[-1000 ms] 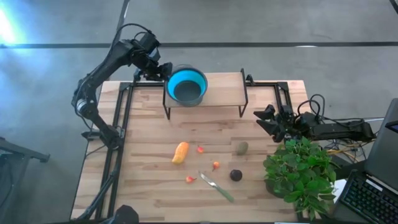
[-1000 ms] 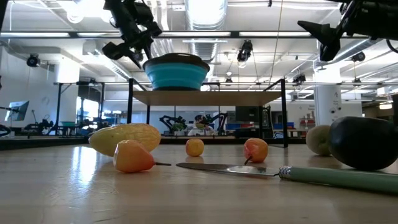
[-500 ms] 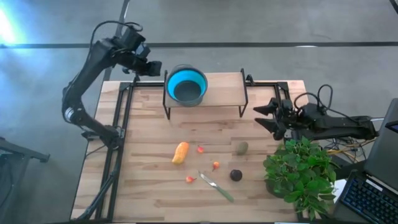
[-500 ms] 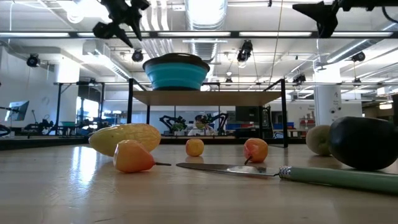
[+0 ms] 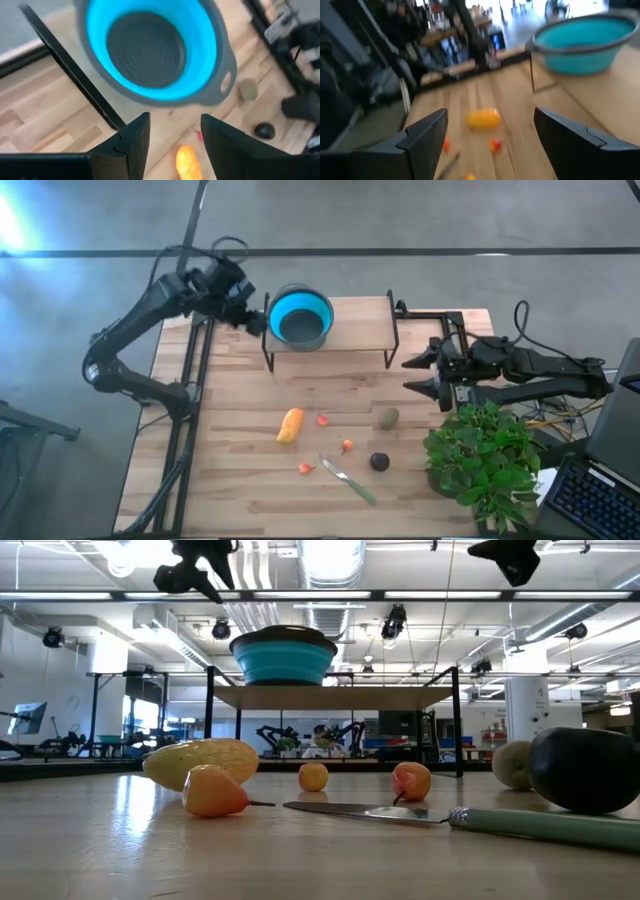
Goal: Pick & Place Fruit
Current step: Put the kiwi into the blue strainer bowl on the shelf
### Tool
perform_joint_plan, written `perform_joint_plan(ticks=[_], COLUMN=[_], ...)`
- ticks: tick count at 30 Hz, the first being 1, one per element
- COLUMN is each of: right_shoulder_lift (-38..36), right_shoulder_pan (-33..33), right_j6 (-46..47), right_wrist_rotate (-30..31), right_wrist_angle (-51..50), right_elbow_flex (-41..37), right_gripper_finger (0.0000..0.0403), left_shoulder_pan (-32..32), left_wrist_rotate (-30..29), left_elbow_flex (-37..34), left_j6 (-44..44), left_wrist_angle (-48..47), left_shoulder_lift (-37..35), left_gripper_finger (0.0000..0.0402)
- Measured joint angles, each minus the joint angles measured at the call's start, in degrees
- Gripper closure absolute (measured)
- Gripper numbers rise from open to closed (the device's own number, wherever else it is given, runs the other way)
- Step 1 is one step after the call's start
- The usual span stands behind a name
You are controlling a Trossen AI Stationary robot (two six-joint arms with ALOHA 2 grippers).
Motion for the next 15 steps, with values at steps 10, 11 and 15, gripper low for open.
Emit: perform_joint_plan(ticks=[10, 11, 15], right_shoulder_lift=[7.7, 8.5, 12.0], right_shoulder_pan=[2.9, 3.3, 4.5], right_j6=[-4.1, -4.8, -7.6], right_wrist_rotate=[-3.2, -3.2, -4.2], right_wrist_angle=[-11.9, -12.5, -14.7], right_elbow_flex=[4.2, 4.4, 5.6], right_gripper_finger=[0.0137, 0.0137, 0.0124], left_shoulder_pan=[-12.8, -13.8, -17.5], left_wrist_rotate=[-4.9, -4.9, -5.0], left_elbow_flex=[-12.4, -13.7, -18.5], left_j6=[-4.9, -5.5, -8.5], left_wrist_angle=[12.0, 13.1, 17.2], left_shoulder_lift=[-5.2, -5.7, -7.7], left_gripper_finger=[0.0221, 0.0221, 0.0221])
